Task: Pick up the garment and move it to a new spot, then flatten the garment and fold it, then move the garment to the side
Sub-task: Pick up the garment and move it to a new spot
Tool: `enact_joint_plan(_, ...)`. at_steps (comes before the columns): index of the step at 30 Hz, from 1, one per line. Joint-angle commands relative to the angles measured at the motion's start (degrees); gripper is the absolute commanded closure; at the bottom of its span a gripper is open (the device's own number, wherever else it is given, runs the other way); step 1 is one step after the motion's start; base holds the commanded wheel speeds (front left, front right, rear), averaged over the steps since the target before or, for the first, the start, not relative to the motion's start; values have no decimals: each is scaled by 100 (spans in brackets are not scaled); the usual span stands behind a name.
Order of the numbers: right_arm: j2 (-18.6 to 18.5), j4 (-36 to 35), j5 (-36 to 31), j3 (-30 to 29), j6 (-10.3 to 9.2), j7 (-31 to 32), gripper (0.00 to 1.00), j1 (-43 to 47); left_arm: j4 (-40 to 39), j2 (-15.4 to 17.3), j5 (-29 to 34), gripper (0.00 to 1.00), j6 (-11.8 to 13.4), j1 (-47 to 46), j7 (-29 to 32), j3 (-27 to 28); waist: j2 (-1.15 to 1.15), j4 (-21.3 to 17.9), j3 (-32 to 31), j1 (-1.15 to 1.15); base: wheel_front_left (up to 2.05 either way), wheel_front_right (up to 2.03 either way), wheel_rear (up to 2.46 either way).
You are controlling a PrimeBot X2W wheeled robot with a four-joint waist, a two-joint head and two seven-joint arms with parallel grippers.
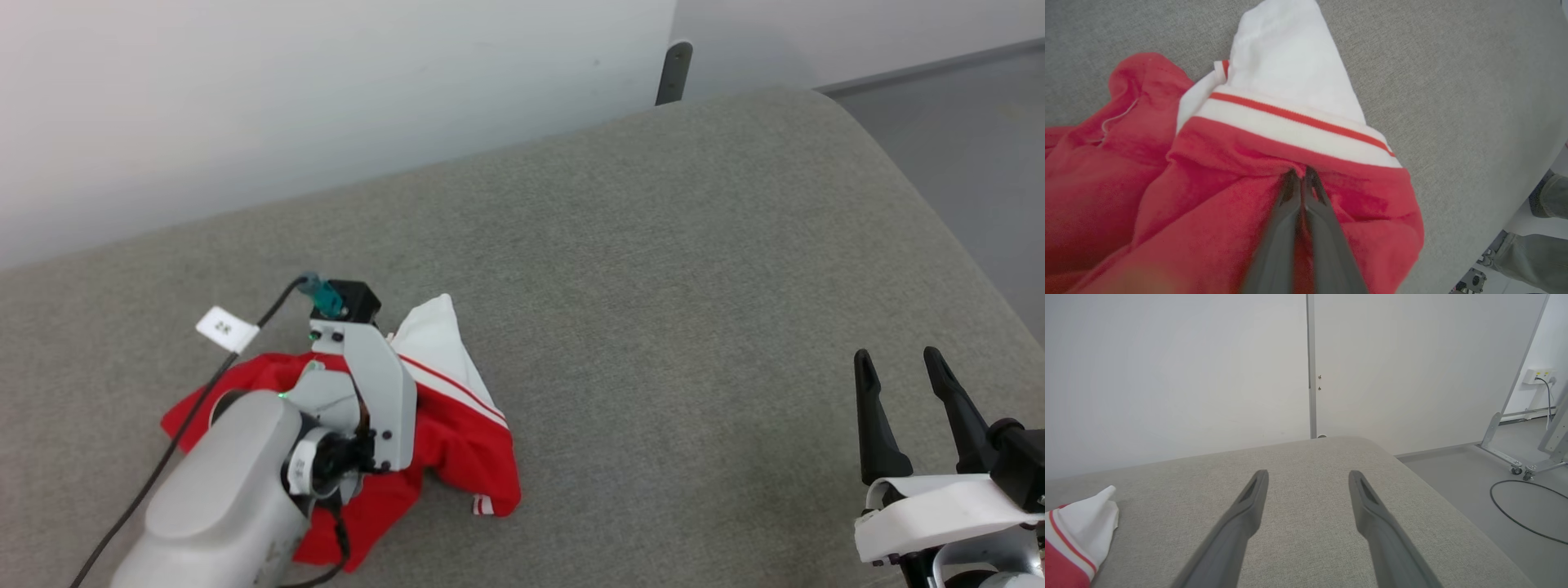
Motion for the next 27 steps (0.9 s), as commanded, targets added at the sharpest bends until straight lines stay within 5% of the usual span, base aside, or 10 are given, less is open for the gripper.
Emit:
enact_joint_plan(1,13,16,-1,-6,1,-25,0,-64,58,-39,-65,0,-26,-77,34,12,0,59,-50,0,0,0,0)
enact_joint_plan(15,10,-90,-194,-34,1,198,0,134,-964,170,-266,0,-190,-231,100,208,0,827,-611,0,0,0,0)
enact_joint_plan(27,-50,-125,-207,-72,1,400,0,269,-2600,946,23,0,10,893,-1764,1225,0,1679,-961,0,0,0,0)
